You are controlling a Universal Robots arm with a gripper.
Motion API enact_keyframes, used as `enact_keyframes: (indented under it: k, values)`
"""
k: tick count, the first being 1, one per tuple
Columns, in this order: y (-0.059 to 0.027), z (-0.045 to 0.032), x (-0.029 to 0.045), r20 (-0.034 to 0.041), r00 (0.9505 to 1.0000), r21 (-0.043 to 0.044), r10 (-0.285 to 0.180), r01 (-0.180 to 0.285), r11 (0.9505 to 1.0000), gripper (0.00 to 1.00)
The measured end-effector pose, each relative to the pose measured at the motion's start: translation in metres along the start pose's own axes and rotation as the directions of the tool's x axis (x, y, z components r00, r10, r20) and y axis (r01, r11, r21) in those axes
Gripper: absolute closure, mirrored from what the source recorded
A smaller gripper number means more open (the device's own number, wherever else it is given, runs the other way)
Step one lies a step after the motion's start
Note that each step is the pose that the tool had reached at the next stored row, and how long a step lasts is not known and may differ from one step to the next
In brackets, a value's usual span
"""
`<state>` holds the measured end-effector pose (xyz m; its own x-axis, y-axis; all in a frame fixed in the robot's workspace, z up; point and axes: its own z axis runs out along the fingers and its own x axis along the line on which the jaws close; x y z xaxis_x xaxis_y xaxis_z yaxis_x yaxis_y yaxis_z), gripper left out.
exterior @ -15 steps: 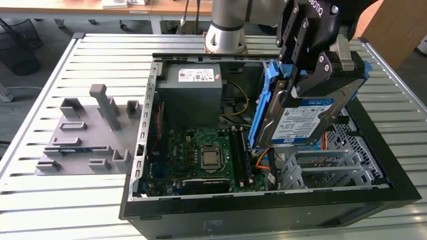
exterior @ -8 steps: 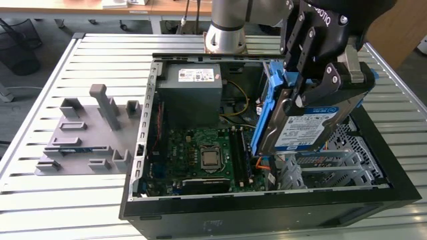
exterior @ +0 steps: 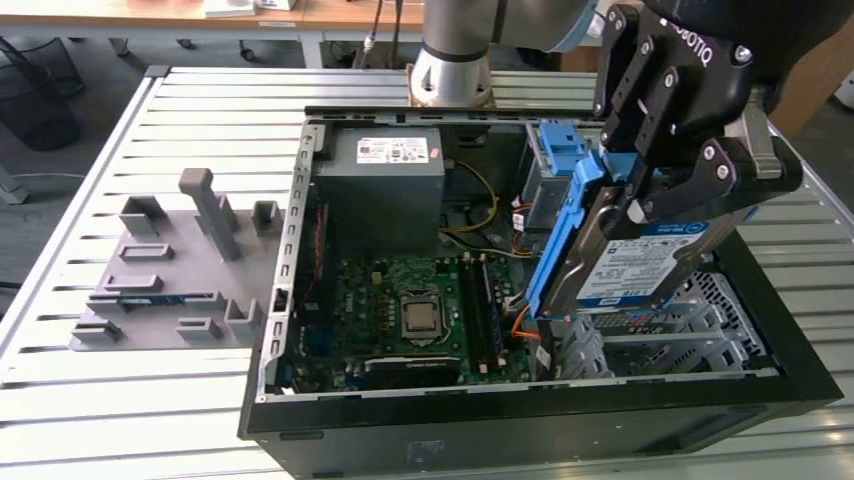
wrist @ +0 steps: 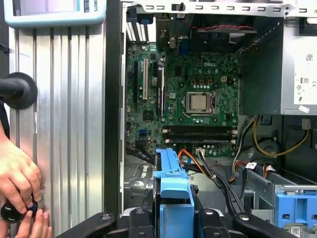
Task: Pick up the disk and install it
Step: 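Insert the disk into the insertion slot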
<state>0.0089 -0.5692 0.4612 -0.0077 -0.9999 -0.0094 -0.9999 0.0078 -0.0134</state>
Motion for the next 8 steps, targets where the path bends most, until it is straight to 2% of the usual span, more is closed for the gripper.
enact_keyframes:
  k: [8]
  values:
    - [-0.0107, 0.0026, 0.0024, -0.0020, 1.0000, -0.0013, 0.002, -0.002, 1.0000, 0.64]
